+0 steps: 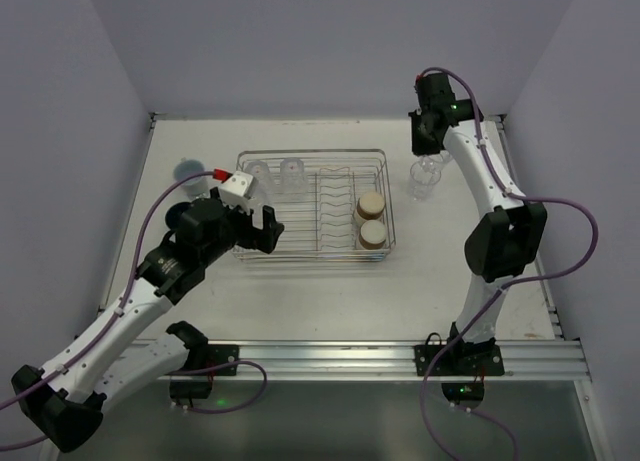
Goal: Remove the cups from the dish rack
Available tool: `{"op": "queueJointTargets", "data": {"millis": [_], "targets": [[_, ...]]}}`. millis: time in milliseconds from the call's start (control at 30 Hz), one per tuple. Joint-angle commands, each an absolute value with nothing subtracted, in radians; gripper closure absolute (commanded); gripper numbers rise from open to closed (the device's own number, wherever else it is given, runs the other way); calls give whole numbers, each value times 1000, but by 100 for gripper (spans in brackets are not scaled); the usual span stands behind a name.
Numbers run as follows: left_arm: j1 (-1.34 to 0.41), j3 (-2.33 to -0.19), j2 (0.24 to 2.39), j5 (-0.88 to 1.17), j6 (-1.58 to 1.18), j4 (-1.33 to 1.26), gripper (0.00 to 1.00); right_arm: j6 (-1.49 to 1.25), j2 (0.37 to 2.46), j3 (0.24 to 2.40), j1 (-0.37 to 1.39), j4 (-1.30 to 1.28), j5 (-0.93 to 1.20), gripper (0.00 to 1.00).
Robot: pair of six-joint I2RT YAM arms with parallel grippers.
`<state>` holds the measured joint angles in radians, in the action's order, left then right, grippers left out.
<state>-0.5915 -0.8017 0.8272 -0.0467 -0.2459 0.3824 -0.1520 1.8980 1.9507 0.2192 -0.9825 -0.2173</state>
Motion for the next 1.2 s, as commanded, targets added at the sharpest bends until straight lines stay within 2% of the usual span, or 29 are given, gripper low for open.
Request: {"op": "queueJointTargets", "data": {"millis": [0, 1067, 1167], "targets": [[-588, -788, 787, -15, -218, 350, 0, -98, 1934, 2006, 215, -1020, -196, 100], [-546, -781, 836, -26, -221, 351, 0, -71, 2074, 1988, 189, -937, -144, 100], [-543, -782, 847, -29, -222, 351, 0, -69, 2072, 1982, 184, -934, -149, 94]]}}
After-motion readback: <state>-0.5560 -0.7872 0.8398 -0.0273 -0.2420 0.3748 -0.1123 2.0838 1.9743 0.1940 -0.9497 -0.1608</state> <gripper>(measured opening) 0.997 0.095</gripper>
